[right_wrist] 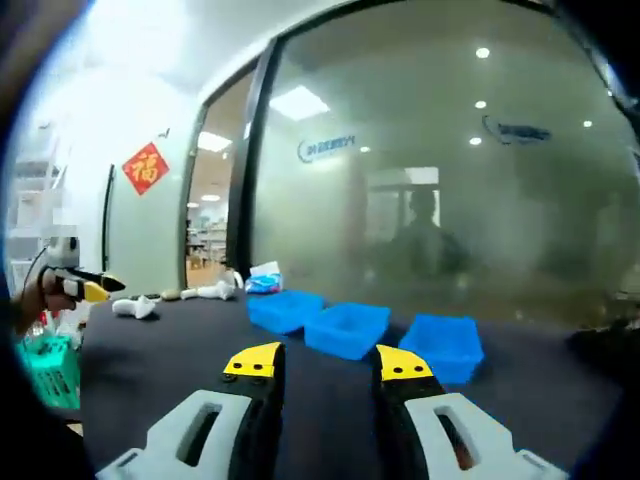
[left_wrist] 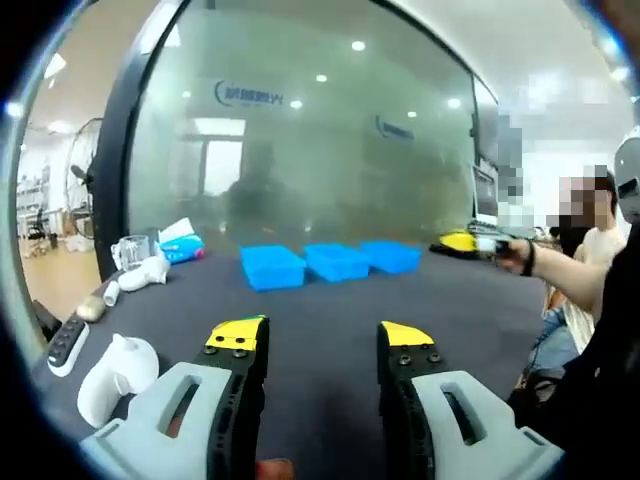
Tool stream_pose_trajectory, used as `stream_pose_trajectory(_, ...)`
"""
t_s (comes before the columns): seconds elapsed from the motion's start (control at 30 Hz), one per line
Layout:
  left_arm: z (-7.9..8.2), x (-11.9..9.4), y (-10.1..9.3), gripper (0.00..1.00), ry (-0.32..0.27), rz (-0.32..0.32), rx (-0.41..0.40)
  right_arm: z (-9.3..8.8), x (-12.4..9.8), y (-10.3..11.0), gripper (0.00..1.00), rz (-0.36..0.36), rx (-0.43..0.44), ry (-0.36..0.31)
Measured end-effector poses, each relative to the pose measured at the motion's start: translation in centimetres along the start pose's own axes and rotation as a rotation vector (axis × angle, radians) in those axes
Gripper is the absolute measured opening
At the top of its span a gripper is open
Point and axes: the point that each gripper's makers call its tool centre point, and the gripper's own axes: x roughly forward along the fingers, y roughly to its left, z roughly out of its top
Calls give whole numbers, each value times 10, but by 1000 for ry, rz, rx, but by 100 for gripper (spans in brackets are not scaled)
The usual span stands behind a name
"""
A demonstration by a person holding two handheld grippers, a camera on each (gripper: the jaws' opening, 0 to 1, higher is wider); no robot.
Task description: Sort the screws, nuts, and washers into the corresponding bins
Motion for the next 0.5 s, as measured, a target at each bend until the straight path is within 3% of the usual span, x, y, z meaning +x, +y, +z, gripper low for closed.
stream_pose_trajectory(0.13, 0, -1, -1, 43, 0, 8, -3, -4, -39, -12, 31, -60, 5, -16)
stream_pose_trajectory(0.23, 1, -3, 0, 43, -2, 15, -3, -7, -61, -8, 31, -78, 0, -15)
stream_pose_trajectory(0.5, -5, -9, -4, 43, -3, 17, -8, -3, -86, 1, 33, -113, -51, -33)
